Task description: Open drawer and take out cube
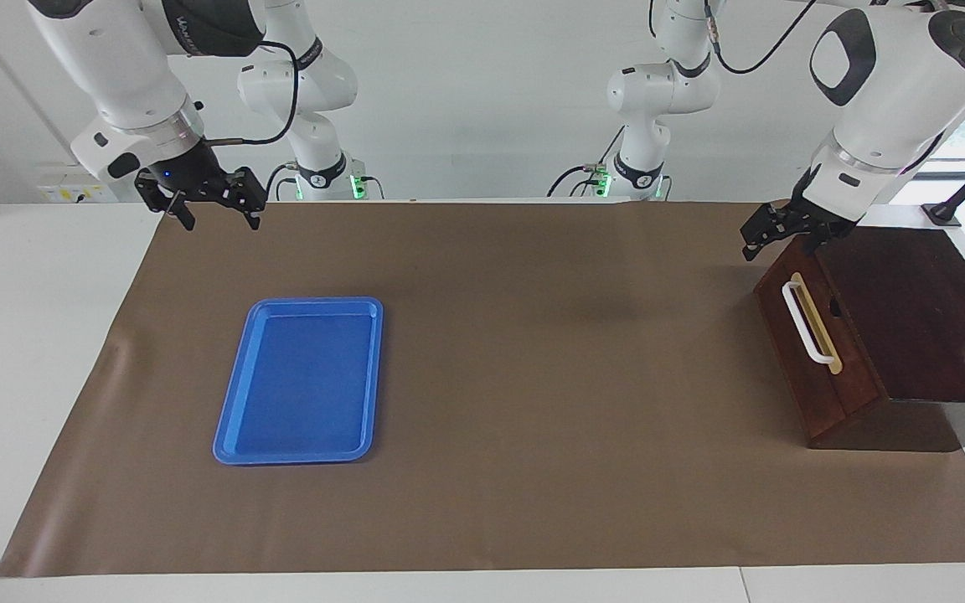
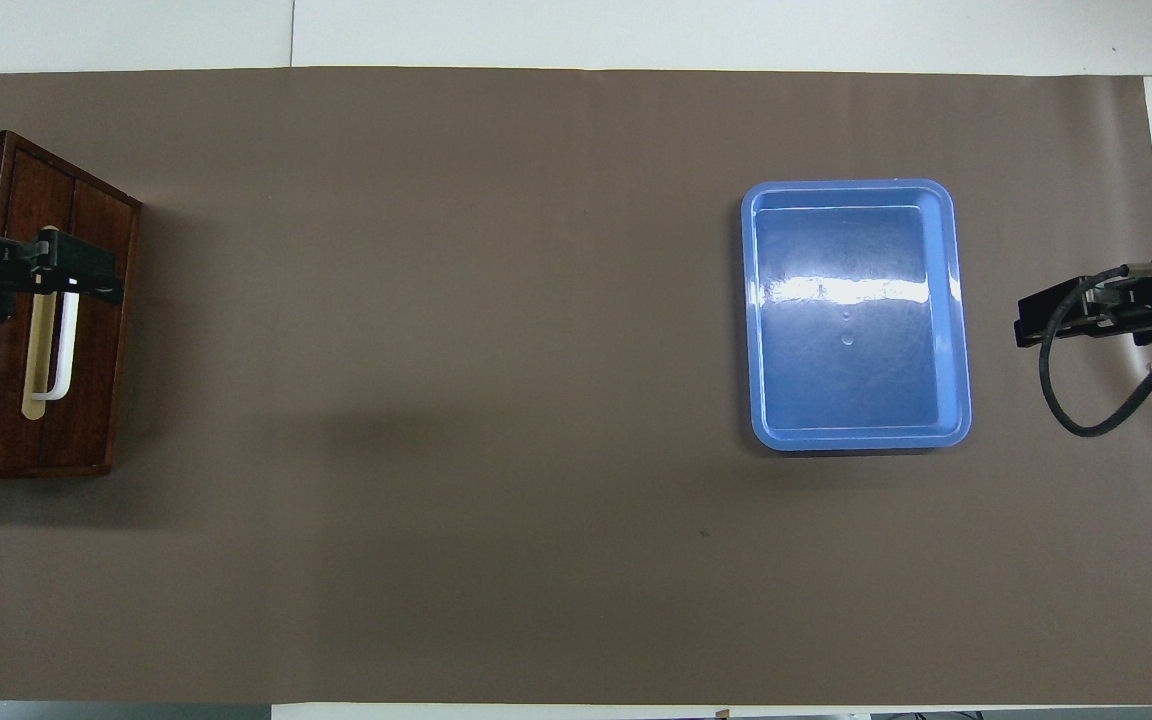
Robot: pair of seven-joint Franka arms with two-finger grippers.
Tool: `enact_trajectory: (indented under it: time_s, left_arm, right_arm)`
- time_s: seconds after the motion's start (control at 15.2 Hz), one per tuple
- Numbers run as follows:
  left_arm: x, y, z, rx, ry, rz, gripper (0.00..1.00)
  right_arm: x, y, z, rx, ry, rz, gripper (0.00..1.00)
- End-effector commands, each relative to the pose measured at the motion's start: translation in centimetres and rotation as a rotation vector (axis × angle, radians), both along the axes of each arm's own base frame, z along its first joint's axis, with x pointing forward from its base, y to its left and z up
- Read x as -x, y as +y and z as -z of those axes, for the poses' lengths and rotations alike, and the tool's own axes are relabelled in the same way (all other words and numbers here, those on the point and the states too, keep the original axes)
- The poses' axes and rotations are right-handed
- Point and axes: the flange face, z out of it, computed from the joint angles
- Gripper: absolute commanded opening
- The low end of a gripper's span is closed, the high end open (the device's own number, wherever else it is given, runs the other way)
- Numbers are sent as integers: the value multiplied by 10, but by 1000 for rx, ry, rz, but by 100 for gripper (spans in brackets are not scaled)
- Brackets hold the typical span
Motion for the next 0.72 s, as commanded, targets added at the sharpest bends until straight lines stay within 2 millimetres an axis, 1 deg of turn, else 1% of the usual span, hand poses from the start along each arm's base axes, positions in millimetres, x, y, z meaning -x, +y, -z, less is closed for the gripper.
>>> enact_trajectory:
  time_s: [0.0,0.26,0.33,0.39,0.46,0.53,0.59,0.66]
  left_arm:
    - [-3,11,13,-38,-18,40,100]
    - [-2,12,12,-39,-1,40,100]
    - [-1,9,12,-39,2,45,100]
    - [-1,7,12,-39,1,49,100]
    - [-2,7,14,-40,-4,49,100]
    - [-3,6,15,-61,-14,57,100]
    - [-7,8,17,-109,-36,69,100]
    - [-10,4,37,-148,-36,86,100]
  right_arm:
    - [3,-3,-1,7,0,0,100]
    - [1,-3,-1,8,-11,-5,100]
    - [1,-4,-2,8,-15,-6,100]
    - [-2,-7,-2,4,-35,-3,100]
    - [-4,-14,-3,0,-52,17,100]
    - [-5,-17,-3,-3,-57,25,100]
    - [-5,-17,-2,-2,-58,26,100]
    - [-5,-17,-2,-2,-60,40,100]
